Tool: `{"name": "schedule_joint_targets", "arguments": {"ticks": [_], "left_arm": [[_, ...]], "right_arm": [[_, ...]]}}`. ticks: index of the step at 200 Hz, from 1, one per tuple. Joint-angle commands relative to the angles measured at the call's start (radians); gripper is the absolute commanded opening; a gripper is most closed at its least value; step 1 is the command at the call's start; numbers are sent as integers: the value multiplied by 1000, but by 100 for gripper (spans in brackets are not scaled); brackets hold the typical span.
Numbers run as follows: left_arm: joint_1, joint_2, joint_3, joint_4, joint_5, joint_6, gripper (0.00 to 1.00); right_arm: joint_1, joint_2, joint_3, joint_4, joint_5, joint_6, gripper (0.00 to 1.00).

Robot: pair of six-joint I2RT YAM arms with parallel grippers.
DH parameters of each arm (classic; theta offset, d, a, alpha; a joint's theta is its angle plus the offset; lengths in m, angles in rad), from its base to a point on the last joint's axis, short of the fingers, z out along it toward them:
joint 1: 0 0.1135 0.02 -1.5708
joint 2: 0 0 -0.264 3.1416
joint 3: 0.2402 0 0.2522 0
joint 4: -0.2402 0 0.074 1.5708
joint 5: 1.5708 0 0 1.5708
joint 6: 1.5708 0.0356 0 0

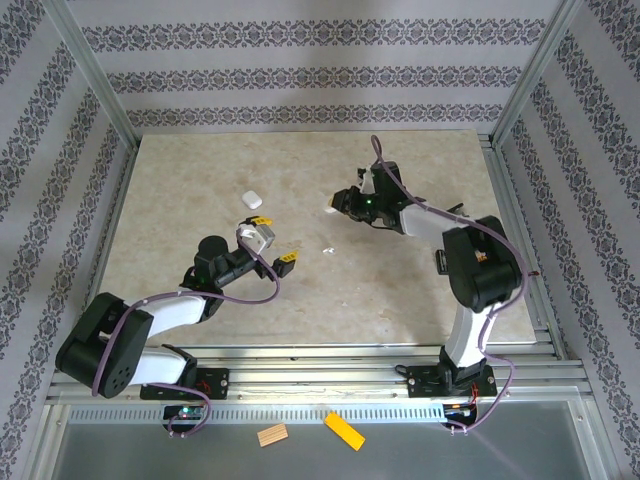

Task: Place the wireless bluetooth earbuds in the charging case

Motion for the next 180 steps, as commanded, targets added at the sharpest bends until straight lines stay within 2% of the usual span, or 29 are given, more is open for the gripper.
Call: {"name": "schedule_joint_targets", "arguments": {"ticks": [1, 49, 90, 134, 154, 180], "left_arm": [[7, -23, 26, -88, -44, 30, 99], [10, -49, 44, -142, -96, 4, 99], [12, -49, 178, -390, -257, -99, 99], [24, 10, 326, -585, -600, -244, 99], [54, 59, 404, -675, -650, -299, 99], [102, 161, 533, -822, -651, -371, 99]], "right_arm": [[-6, 95, 107, -21, 45, -29, 25], [-7, 277, 298, -143, 94, -70, 27], [-10, 296, 348, -250, 185, -167, 33], [-30, 198, 285, -283, 287, -255, 60], [-28, 131, 236, -280, 324, -306, 69], [-5, 40, 155, -262, 348, -383, 80]]}}
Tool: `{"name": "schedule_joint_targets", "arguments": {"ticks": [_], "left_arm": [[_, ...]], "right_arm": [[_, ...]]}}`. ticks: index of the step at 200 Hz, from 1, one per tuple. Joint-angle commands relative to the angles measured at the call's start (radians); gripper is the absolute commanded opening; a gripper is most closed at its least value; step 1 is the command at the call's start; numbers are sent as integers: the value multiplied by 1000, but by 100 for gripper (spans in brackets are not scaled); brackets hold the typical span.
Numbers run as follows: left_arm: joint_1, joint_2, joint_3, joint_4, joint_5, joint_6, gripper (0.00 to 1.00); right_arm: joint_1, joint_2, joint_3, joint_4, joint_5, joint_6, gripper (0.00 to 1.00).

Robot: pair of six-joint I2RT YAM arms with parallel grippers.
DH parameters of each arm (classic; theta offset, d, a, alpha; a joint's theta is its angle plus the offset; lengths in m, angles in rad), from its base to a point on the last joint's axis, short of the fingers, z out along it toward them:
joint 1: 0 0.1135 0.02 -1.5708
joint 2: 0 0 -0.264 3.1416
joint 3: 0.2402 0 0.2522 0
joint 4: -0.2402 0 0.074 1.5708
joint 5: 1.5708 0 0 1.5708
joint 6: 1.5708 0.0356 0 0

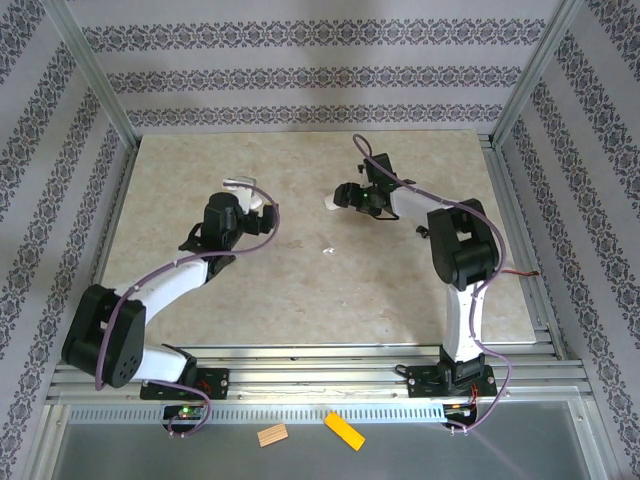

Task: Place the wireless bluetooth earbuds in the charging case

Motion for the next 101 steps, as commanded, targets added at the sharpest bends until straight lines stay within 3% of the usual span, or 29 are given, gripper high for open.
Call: {"name": "schedule_joint_targets", "arguments": {"ticks": [1, 55, 101], "left_arm": [[43, 82, 109, -210, -83, -113, 99], [80, 390, 459, -545, -144, -355, 96], [81, 704, 936, -990, -145, -449, 99]], "right_arm": [[24, -114, -62, 5, 58, -111, 80], [114, -247, -167, -13, 78, -219, 84], [140, -293, -213, -21, 76, -224, 85]]}}
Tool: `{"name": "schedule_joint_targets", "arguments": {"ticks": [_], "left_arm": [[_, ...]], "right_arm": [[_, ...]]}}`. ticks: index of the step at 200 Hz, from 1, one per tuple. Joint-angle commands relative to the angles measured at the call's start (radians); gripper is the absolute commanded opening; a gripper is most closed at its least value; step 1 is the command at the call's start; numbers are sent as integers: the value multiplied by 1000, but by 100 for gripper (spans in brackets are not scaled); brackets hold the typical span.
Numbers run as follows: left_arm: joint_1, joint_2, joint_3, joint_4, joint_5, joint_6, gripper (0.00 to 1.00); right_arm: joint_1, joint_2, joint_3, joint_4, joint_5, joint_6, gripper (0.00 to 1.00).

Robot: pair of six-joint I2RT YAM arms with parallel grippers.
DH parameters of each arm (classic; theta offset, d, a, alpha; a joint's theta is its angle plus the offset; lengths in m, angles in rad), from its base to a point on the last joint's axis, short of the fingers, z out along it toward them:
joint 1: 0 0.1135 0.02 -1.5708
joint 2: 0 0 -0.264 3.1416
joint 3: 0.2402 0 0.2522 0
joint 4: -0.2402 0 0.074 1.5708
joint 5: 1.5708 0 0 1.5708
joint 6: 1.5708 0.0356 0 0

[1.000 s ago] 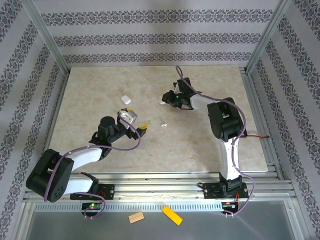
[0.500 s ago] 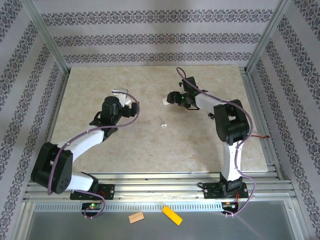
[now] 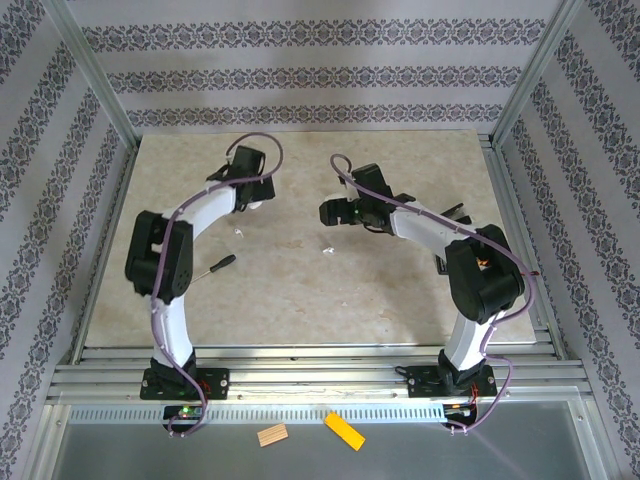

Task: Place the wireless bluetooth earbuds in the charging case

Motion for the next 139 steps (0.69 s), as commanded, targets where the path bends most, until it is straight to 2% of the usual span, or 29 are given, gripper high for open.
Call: {"name": "schedule_joint_targets", "arguments": {"ticks": [1, 25, 56, 90, 111, 139], "left_arm": [[9, 121, 216, -342, -23, -91, 99], [10, 246, 406, -487, -35, -132, 96], [10, 333, 536, -569, -9, -198, 95], [10, 357, 542, -549, 17, -282, 89], [10, 364, 534, -528, 24, -322, 88], [11, 378, 535, -512, 37, -360, 81]], "right_arm": [[1, -41, -27, -17, 23, -27, 85], [0, -43, -29, -22, 25, -27, 85], [2, -43, -31, -19, 20, -23, 85], [5, -37, -34, -17, 18, -20, 85], [5, -37, -39, -16, 14, -17, 85], [5, -38, -45, -17, 14, -18, 85]]}}
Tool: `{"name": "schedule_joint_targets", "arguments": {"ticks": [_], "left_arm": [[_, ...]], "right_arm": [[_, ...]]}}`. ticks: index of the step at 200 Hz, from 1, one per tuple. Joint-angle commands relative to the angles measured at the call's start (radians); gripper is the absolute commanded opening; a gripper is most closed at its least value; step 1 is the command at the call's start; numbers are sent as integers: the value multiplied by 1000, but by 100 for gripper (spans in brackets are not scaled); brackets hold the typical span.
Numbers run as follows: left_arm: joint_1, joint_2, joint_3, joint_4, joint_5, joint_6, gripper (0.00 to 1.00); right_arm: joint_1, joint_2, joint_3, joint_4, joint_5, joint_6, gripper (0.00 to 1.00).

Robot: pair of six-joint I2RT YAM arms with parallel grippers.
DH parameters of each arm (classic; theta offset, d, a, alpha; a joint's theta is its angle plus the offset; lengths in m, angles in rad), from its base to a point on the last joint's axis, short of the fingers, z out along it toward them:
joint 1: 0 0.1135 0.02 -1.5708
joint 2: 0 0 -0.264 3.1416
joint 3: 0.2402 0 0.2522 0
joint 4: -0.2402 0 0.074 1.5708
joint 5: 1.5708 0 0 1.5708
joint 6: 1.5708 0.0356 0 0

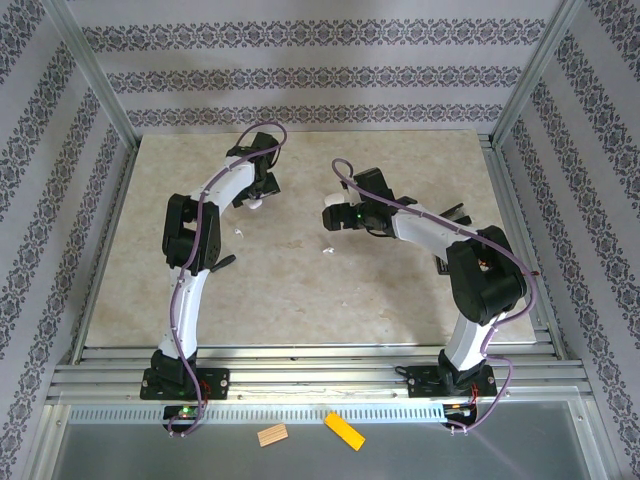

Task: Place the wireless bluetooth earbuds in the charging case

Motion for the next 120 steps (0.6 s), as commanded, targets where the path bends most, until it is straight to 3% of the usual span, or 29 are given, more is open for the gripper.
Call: {"name": "schedule_joint_targets", "arguments": {"ticks": [1, 84, 120], "left_arm": [[12, 25, 21, -30, 16, -75, 81], [23, 38, -17, 17, 31, -98, 56], [29, 37, -45, 43, 48, -96, 54]], "right_arm": [[6, -28, -12, -3, 11, -8, 85], [3, -34, -23, -8, 17, -11, 85], [3, -39, -26, -8, 17, -11, 85]]}}
